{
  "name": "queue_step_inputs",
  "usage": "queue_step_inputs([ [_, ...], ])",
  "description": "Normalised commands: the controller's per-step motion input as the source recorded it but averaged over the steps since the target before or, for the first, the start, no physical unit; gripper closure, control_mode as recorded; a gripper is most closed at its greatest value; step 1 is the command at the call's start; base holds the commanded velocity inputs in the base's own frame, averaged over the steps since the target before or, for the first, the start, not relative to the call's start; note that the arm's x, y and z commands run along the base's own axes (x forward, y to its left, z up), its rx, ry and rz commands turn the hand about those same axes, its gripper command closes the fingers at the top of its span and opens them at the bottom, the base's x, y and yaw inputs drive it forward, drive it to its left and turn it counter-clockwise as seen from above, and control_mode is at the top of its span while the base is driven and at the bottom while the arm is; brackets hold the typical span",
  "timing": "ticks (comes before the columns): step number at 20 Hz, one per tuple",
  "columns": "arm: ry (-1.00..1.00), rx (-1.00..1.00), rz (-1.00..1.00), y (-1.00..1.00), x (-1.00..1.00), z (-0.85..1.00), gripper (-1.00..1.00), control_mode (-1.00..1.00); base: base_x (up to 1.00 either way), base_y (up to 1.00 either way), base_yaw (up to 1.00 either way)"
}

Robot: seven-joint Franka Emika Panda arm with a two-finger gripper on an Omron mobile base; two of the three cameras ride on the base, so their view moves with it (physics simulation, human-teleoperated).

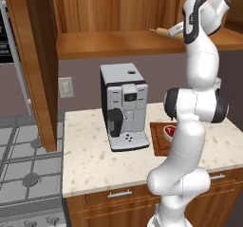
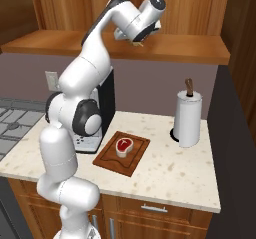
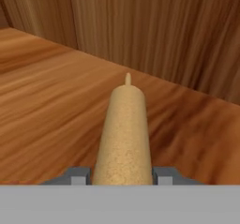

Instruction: Open the cabinet, retrieve the rolling pin, and place it next to the meat on the cutting board to prepare for tenderizing.

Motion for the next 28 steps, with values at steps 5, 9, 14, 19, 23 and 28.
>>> queue_step_inputs([
  [5,-0.03,0.07,0.01,0.0,-0.17,-0.25,1.0,-1.0,0.0,0.0,0.0],
  [9,-0.03,0.08,0.0,0.0,-0.46,-0.1,1.0,-1.0,0.0,0.0,0.0],
  [14,-0.01,0.06,0.0,0.0,-0.65,-0.07,1.0,-1.0,0.0,0.0,0.0],
  [19,-0.01,0.0,0.0,0.0,-0.89,-0.03,1.0,-1.0,0.0,0.0,0.0],
  [23,-0.03,0.01,0.0,0.0,-0.98,-0.01,1.0,-1.0,0.0,0.0,0.0],
  [28,-0.05,0.01,0.0,0.0,-1.0,0.0,1.0,-1.0,0.0,0.0,0.0],
])
